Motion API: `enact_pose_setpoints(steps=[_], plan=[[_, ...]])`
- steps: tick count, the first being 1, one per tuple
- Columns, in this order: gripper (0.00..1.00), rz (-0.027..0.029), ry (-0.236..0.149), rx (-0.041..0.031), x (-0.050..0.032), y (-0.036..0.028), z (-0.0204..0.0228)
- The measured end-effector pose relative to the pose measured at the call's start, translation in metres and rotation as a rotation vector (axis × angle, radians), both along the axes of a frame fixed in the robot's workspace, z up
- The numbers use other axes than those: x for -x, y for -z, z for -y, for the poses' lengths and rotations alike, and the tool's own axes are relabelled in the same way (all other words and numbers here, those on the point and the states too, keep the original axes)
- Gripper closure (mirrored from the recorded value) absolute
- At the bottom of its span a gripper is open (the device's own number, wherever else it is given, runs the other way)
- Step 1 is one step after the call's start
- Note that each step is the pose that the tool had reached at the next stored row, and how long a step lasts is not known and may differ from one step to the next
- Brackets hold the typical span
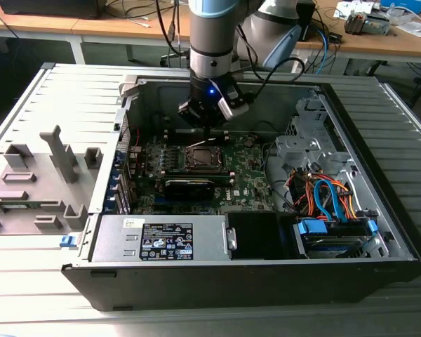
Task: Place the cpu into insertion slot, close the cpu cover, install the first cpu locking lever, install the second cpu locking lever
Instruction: 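Install the first cpu locking lever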
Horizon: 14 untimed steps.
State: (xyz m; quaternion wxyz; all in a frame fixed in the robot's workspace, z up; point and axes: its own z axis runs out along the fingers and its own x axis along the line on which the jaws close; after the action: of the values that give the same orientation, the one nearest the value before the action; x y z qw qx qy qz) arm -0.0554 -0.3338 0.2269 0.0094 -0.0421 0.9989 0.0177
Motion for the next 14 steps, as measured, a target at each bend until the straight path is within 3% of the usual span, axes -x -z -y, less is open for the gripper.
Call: enact_pose_setpoints(steps=[1,4,8,11,14], plan=[[0.89,0.0009,0.000,-0.0002,0.0006,-0.0055,0.0001],[0.89,0.0025,0.000,-0.0023,0.0015,-0.0139,0.0001],[0.89,0.0040,0.000,-0.0148,0.0029,-0.0277,0.0002],[0.89,0.0049,0.000,-0.0256,0.0075,-0.0281,0.0008],[0.89,0.0049,0.000,-0.0276,0.0115,-0.0260,0.0032]])
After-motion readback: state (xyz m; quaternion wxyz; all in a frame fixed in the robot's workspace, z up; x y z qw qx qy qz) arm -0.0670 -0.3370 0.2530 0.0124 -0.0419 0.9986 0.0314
